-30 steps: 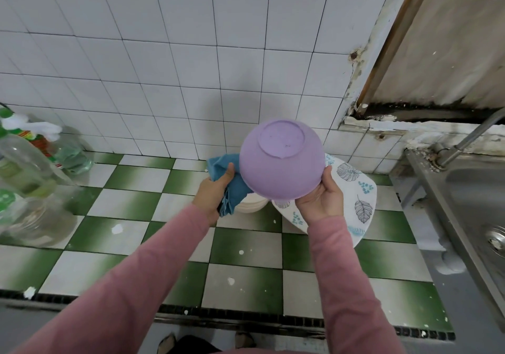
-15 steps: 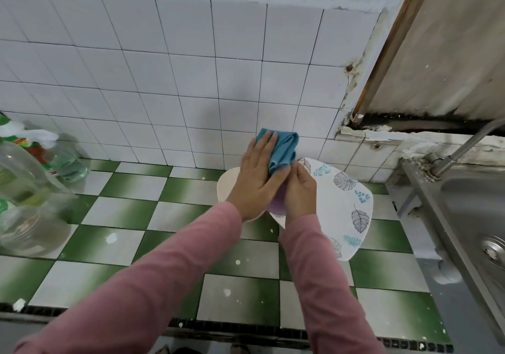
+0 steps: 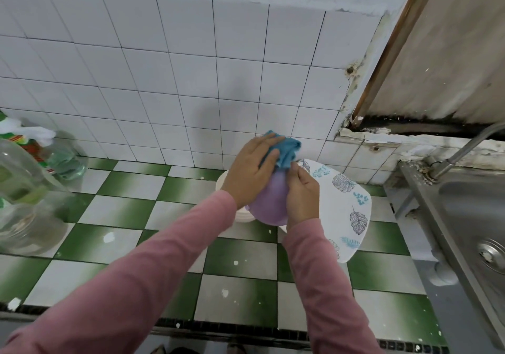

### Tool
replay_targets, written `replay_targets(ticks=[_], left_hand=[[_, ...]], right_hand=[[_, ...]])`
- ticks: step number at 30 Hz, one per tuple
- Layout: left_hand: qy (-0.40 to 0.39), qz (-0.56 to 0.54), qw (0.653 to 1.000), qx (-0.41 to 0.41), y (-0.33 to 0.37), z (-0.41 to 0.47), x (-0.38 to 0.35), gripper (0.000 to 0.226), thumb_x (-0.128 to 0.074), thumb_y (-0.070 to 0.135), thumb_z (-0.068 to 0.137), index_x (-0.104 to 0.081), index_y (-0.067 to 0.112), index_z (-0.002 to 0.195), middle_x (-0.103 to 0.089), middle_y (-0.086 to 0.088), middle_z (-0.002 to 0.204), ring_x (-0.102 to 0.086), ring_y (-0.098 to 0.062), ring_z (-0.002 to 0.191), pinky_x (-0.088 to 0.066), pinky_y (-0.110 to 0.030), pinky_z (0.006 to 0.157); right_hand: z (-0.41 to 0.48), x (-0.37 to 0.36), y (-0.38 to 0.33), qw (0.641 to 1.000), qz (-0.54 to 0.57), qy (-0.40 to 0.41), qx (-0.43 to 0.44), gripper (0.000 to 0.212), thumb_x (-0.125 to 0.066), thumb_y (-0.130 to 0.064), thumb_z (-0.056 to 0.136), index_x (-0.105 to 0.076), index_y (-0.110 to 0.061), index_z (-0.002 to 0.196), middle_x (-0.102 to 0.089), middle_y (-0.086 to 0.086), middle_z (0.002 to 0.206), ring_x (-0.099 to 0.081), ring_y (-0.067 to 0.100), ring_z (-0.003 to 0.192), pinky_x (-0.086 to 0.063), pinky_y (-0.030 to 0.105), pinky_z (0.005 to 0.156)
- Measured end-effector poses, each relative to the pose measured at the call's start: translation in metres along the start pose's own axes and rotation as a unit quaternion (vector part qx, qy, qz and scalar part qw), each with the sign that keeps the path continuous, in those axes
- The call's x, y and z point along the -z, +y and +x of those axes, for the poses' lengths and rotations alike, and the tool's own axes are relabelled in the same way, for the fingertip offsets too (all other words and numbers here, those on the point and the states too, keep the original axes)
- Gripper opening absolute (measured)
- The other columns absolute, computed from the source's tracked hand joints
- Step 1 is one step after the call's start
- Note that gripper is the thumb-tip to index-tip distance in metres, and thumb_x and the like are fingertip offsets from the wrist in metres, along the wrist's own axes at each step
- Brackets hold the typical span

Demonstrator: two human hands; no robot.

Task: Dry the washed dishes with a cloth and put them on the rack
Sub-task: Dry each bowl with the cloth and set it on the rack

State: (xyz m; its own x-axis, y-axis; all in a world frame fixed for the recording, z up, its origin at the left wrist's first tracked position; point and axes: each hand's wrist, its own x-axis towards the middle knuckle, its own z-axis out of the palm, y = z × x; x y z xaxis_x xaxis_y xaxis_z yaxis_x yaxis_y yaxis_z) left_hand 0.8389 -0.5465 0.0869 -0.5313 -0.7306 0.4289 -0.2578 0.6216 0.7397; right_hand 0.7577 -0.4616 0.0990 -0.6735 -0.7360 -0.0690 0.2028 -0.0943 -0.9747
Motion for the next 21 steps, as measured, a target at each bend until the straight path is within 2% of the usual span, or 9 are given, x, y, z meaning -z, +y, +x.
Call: replay_targets(ticks=[3, 4, 6, 8, 9, 11, 14, 18, 21], left_hand=[[0.028, -0.121, 0.973, 0.193, 0.005, 0.012, 0.011, 0.035, -0.035, 0.023, 0.106, -0.056, 0.018, 0.134, -0.058, 0.002, 0.133, -0.050, -0.010, 0.121, -0.035, -0.017, 0.101], [0.035, -0.106, 0.977, 0.180, 0.007, 0.010, 0.011, 0.036, -0.035, 0.023, 0.106, -0.056, 0.017, 0.134, -0.058, 0.002, 0.133, -0.050, -0.012, 0.124, -0.035, -0.021, 0.104], [0.052, -0.019, 0.997, 0.051, 0.012, 0.000, 0.008, 0.040, -0.036, 0.025, 0.103, -0.055, 0.014, 0.136, -0.054, -0.001, 0.139, -0.044, -0.015, 0.133, -0.029, -0.029, 0.115], [0.032, 0.055, 0.997, -0.051, 0.008, -0.008, 0.004, 0.044, -0.039, 0.030, 0.100, -0.052, 0.017, 0.140, -0.047, 0.000, 0.147, -0.036, -0.014, 0.140, -0.021, -0.029, 0.120], [0.018, 0.037, 0.998, -0.046, 0.007, -0.009, 0.004, 0.043, -0.040, 0.031, 0.100, -0.052, 0.021, 0.140, -0.047, 0.003, 0.147, -0.036, -0.012, 0.140, -0.021, -0.027, 0.120], [0.026, -0.083, 0.995, 0.050, 0.008, -0.007, 0.010, 0.035, -0.045, 0.030, 0.100, -0.056, 0.027, 0.133, -0.054, 0.008, 0.139, -0.045, -0.006, 0.131, -0.030, -0.028, 0.117], [0.024, -0.199, 0.952, 0.231, 0.006, 0.005, 0.025, 0.031, -0.044, 0.033, 0.101, -0.066, 0.029, 0.121, -0.066, 0.009, 0.122, -0.060, -0.010, 0.115, -0.044, -0.038, 0.107], [0.030, -0.278, 0.900, 0.334, -0.001, 0.005, 0.034, 0.033, -0.041, 0.039, 0.099, -0.069, 0.021, 0.096, -0.071, -0.002, 0.097, -0.064, -0.025, 0.092, -0.051, -0.037, 0.085], [0.041, -0.328, 0.864, 0.380, -0.013, -0.006, 0.029, 0.037, -0.034, 0.042, 0.101, -0.063, 0.020, 0.096, -0.069, -0.005, 0.092, -0.062, -0.025, 0.090, -0.050, -0.038, 0.084]], right_hand=[[0.002, 0.003, -0.002, 0.997, -0.064, -0.019, 0.032, 0.041, -0.047, -0.011, 0.103, -0.042, -0.014, 0.063, -0.037, -0.007, 0.063, -0.031, 0.006, 0.061, -0.026, 0.025, 0.057], [0.003, 0.004, -0.002, 0.997, -0.062, -0.018, 0.030, 0.042, -0.047, -0.010, 0.103, -0.041, -0.014, 0.062, -0.037, -0.010, 0.060, -0.031, 0.005, 0.059, -0.026, 0.023, 0.056], [0.004, 0.005, -0.003, 1.000, -0.005, -0.010, 0.010, 0.038, -0.047, -0.009, 0.103, -0.056, -0.004, 0.066, -0.051, -0.012, 0.061, -0.042, 0.003, 0.061, -0.038, 0.019, 0.060], [0.004, 0.003, -0.004, 0.999, 0.033, -0.020, -0.003, 0.032, -0.047, -0.009, 0.104, -0.069, -0.012, 0.080, -0.067, -0.012, 0.071, -0.057, 0.002, 0.068, -0.049, 0.016, 0.068], [0.004, 0.004, -0.004, 0.999, 0.022, -0.031, 0.002, 0.031, -0.047, -0.009, 0.103, -0.069, -0.016, 0.083, -0.068, -0.009, 0.074, -0.058, 0.003, 0.070, -0.050, 0.016, 0.069], [0.005, 0.006, -0.004, 0.999, -0.018, -0.047, 0.018, 0.030, -0.048, -0.010, 0.103, -0.064, -0.011, 0.078, -0.058, 0.001, 0.074, -0.050, 0.012, 0.072, -0.043, 0.022, 0.067], [0.005, 0.010, -0.006, 1.000, 0.015, -0.016, -0.013, 0.030, -0.053, -0.013, 0.102, -0.061, 0.005, 0.079, -0.054, 0.003, 0.079, -0.045, 0.014, 0.075, -0.038, 0.025, 0.071], [0.003, 0.010, -0.012, 0.986, 0.138, 0.032, -0.088, 0.026, -0.054, -0.016, 0.101, -0.065, -0.014, 0.077, -0.068, -0.007, 0.074, -0.058, 0.011, 0.073, -0.050, 0.027, 0.075], [0.002, 0.008, -0.008, 0.970, 0.204, 0.045, -0.124, 0.020, -0.054, -0.022, 0.101, -0.068, -0.014, 0.091, -0.072, 0.004, 0.102, -0.063, 0.021, 0.095, -0.050, 0.039, 0.098]])
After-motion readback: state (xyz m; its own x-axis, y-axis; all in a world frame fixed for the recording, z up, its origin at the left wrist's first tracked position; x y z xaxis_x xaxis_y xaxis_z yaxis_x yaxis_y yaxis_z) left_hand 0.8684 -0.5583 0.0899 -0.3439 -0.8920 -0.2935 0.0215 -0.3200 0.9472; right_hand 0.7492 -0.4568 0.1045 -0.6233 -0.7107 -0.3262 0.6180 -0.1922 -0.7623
